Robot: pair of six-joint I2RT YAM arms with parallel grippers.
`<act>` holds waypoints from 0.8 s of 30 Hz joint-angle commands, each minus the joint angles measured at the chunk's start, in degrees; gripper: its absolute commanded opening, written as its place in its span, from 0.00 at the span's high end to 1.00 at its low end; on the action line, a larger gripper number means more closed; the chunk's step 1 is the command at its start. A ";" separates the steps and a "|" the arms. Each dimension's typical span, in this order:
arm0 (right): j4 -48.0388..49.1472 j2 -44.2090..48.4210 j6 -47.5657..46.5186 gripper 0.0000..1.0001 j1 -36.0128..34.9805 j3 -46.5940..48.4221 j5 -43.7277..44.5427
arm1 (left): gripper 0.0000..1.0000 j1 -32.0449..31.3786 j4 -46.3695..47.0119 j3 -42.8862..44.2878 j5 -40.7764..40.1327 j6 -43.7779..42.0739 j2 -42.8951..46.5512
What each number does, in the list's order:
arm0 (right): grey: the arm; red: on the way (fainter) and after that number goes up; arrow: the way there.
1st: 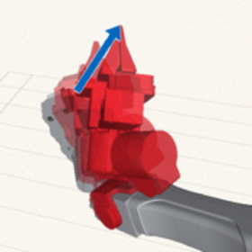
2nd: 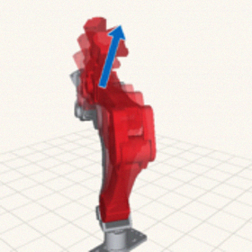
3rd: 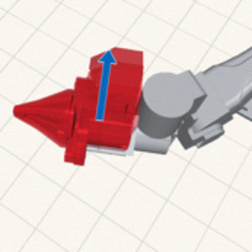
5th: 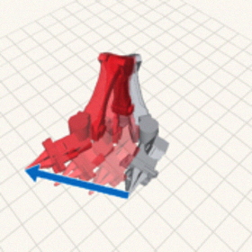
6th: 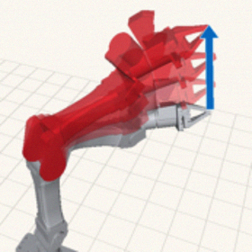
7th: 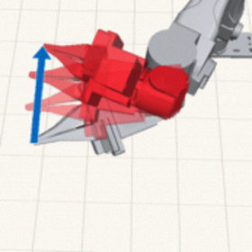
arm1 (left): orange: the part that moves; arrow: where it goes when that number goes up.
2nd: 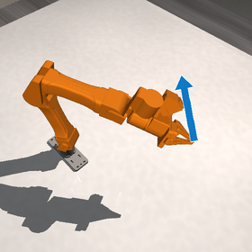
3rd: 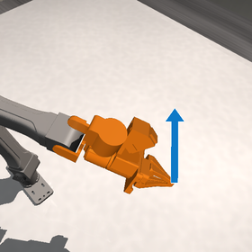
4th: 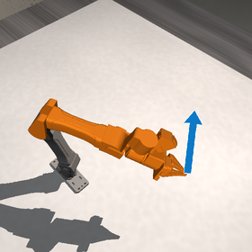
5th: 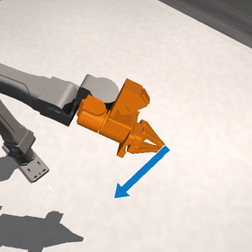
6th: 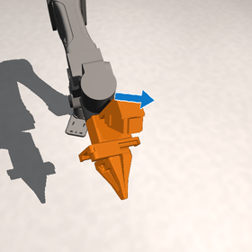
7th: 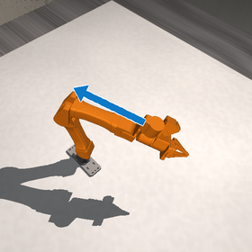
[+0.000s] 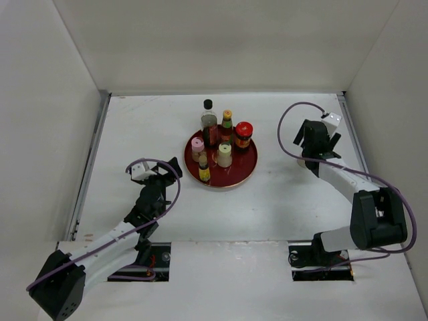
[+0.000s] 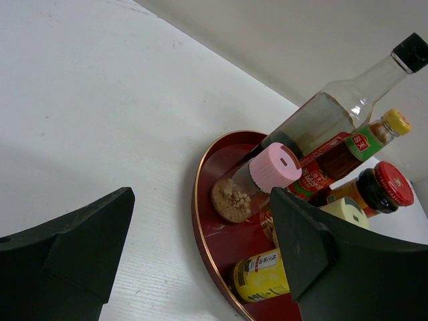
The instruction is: Organize the condiment bottles
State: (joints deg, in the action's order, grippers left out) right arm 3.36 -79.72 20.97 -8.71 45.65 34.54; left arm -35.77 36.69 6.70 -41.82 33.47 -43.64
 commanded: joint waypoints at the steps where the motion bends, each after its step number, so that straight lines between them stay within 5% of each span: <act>1: 0.95 -0.96 2.32 0.14 0.49 3.57 -2.90 | 0.18 -0.40 2.69 1.12 0.08 0.54 -0.13; 5: 1.65 -1.40 3.28 0.41 0.67 2.17 -2.73 | 0.17 0.04 2.51 1.21 0.25 0.54 -0.40; 9: 1.92 3.15 3.99 0.53 -0.47 0.50 -2.20 | 0.15 0.22 2.60 1.39 -0.63 0.54 -1.80; 16: -0.27 15.73 3.64 0.52 -12.23 -0.74 -2.29 | 0.00 0.39 2.69 1.74 -0.72 0.54 -2.86; 24: 3.31 10.48 5.13 0.51 -30.69 4.88 -2.20 | 0.00 0.75 2.34 2.00 -2.91 0.54 -3.83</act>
State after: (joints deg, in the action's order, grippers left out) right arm 0.05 -67.18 24.80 -35.59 46.11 32.27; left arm -35.46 36.91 6.76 -43.11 33.50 -47.64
